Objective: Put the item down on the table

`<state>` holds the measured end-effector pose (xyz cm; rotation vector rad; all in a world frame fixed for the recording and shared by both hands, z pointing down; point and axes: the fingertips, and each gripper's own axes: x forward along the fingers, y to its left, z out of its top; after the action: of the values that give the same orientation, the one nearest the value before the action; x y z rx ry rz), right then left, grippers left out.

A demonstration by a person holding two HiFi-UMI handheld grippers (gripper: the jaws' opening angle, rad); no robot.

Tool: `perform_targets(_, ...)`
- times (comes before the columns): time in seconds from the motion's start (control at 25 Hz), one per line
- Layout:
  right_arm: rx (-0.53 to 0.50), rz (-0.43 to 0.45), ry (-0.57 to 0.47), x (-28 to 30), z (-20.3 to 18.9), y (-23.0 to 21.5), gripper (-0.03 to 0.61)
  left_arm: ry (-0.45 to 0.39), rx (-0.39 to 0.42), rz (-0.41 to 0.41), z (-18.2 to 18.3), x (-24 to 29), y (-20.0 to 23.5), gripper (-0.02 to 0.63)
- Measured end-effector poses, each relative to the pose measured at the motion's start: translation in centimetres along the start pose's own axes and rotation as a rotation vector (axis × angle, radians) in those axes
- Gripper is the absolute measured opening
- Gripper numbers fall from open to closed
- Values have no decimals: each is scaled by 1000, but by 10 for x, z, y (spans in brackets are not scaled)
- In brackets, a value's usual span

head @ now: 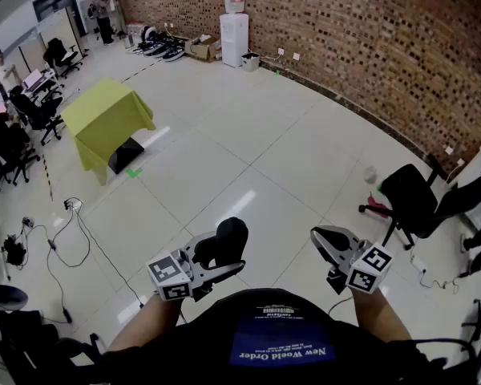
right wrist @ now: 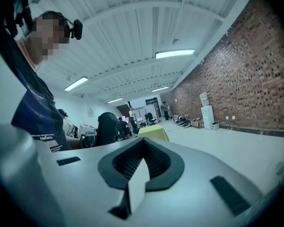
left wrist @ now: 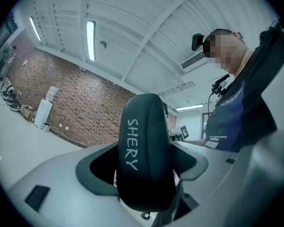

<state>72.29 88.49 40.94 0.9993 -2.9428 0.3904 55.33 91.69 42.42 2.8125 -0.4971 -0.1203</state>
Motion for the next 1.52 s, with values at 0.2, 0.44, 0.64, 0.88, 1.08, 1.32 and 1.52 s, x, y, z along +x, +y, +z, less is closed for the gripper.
perform_targets(0.2, 3, -1, 12, 13, -2, 2, -12, -61, -34, -30, 15, -6, 4, 328)
perform_targets(0.44, 14, 10, 4, 22, 2, -22, -12, -30, -14, -8, 10, 10, 26, 328)
perform_targets(0.64, 29, 48, 12, 31, 0, -60, -12, 2, 5, 24, 11, 38, 51, 329)
perform_targets(0.88, 20, 102, 21, 42, 25, -137, -12, -11, 18, 66, 33, 105, 94, 328)
perform_targets(1.08, -12, 139, 20, 43, 50, -197, -12, -28, 42, 68, 54, 165, 121, 329)
perform_targets(1.32, -9, 148, 23, 54, 61, -260, -12, -22, 25, 89, 60, 213, 166, 328)
perform_targets(1.52, 8, 146, 30, 88, 61, -289, -12, -23, 18, 76, 69, 222, 210, 329)
